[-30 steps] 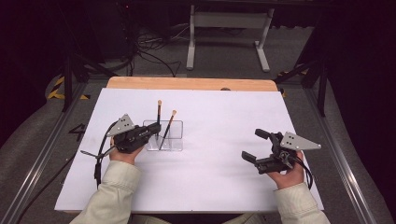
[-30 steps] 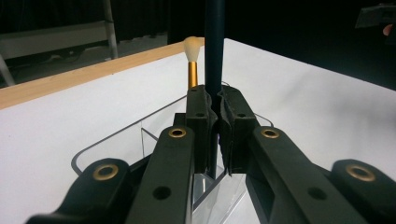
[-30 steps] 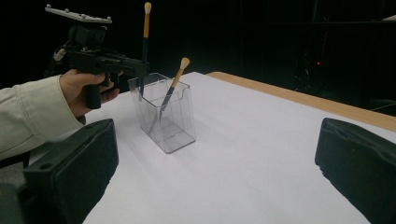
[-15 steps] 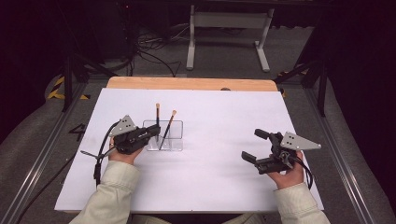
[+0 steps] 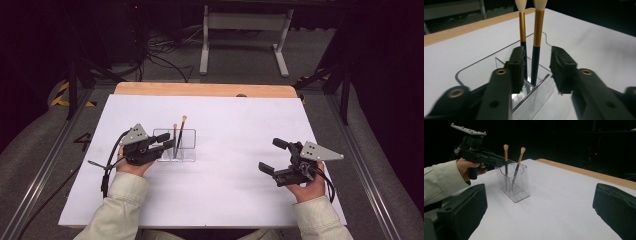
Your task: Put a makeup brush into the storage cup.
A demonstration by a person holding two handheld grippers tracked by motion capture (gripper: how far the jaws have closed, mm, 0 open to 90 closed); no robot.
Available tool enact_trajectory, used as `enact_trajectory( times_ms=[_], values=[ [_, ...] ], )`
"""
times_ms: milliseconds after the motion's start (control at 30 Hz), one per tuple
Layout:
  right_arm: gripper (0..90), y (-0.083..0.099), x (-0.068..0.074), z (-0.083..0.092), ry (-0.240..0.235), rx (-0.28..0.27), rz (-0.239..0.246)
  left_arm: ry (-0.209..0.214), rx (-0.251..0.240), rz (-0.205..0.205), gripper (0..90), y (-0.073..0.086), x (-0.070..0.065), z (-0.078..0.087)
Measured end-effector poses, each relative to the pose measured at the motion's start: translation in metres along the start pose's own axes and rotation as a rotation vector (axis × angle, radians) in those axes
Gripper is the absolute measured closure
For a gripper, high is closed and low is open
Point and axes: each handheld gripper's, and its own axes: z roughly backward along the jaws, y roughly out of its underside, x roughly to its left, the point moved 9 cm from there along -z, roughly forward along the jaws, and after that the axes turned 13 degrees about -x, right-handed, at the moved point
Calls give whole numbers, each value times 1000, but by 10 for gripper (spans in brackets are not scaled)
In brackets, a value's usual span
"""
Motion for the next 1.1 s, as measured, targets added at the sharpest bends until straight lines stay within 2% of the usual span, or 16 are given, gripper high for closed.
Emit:
enact_trajectory(
  times_ms=[33, 100, 200, 333, 533, 700, 933, 1100],
  values=[
    [0, 0, 0, 0, -1, 0, 0, 0, -9, 12, 537, -2, 0, 0],
    [0, 0, 0, 0, -1, -1, 2, 9, -29, 21, 439, -6, -1, 2],
    [0, 0, -1, 1, 3, 3, 5, -1, -64, 2, 251, -13, 0, 7],
    [0, -1, -2, 1, 6, -1, 4, 8, -97, 6, 133, -22, -4, 19],
    [0, -2, -5, 1, 10, -8, 9, 32, -105, 36, 95, -27, -12, 31],
    [0, -4, -8, 3, 15, -13, 10, 46, -97, 22, 74, -28, -21, 43],
    [0, -3, -10, 7, 22, -4, 10, 41, -117, 34, 54, -24, -26, 64],
    [0, -3, -12, 8, 29, -3, 13, 31, -138, 35, 46, -19, -24, 79]
  ],
)
